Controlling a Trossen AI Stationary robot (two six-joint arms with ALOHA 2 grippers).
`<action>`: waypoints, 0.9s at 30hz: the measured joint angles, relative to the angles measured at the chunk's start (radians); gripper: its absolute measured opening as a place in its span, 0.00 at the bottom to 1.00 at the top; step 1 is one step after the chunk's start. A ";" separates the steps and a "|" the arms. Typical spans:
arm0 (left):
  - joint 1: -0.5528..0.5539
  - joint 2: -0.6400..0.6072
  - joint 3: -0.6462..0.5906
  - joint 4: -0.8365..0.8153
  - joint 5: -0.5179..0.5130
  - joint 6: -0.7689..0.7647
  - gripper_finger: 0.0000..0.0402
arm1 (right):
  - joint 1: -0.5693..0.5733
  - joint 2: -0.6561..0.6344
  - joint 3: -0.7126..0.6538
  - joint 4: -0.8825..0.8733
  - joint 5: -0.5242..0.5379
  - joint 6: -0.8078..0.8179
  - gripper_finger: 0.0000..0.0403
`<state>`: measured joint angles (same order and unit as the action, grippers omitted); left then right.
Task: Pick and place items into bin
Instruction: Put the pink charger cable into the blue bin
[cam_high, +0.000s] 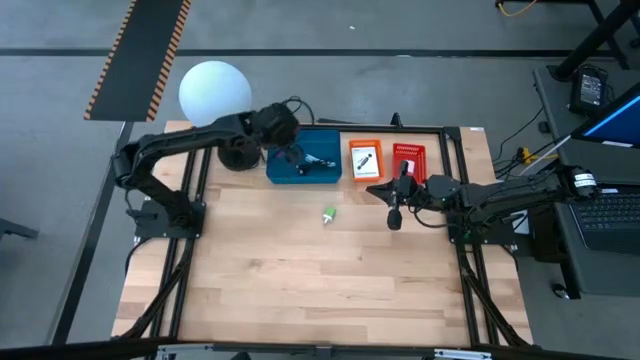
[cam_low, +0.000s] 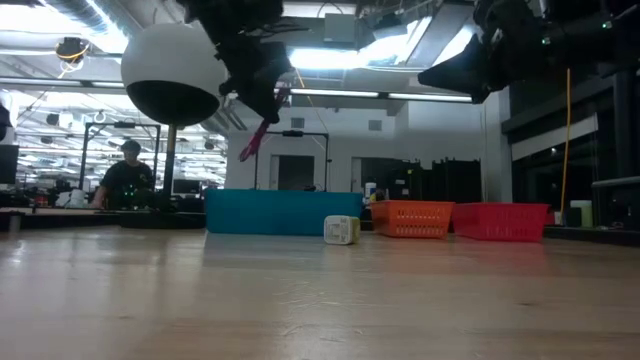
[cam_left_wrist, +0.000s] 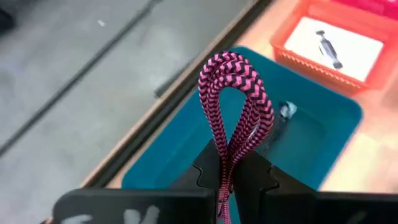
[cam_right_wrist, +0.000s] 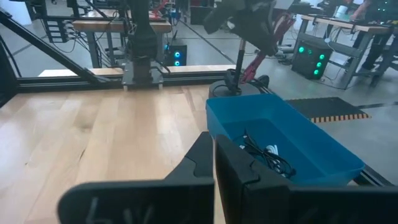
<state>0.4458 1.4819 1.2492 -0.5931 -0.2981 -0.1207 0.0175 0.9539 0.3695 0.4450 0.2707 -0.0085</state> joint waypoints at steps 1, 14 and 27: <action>0.008 0.016 0.031 -0.038 0.025 0.000 0.04 | -0.001 0.000 0.000 0.000 0.000 0.000 0.00; 0.033 0.142 0.136 -0.153 0.106 0.040 0.04 | -0.002 0.000 0.000 -0.011 -0.001 -0.002 0.00; 0.032 0.232 0.090 -0.132 0.113 0.038 0.04 | -0.002 0.000 0.000 -0.013 -0.001 -0.003 0.00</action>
<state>0.4778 1.7136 1.3396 -0.7246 -0.1848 -0.0830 0.0158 0.9539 0.3695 0.4316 0.2695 -0.0116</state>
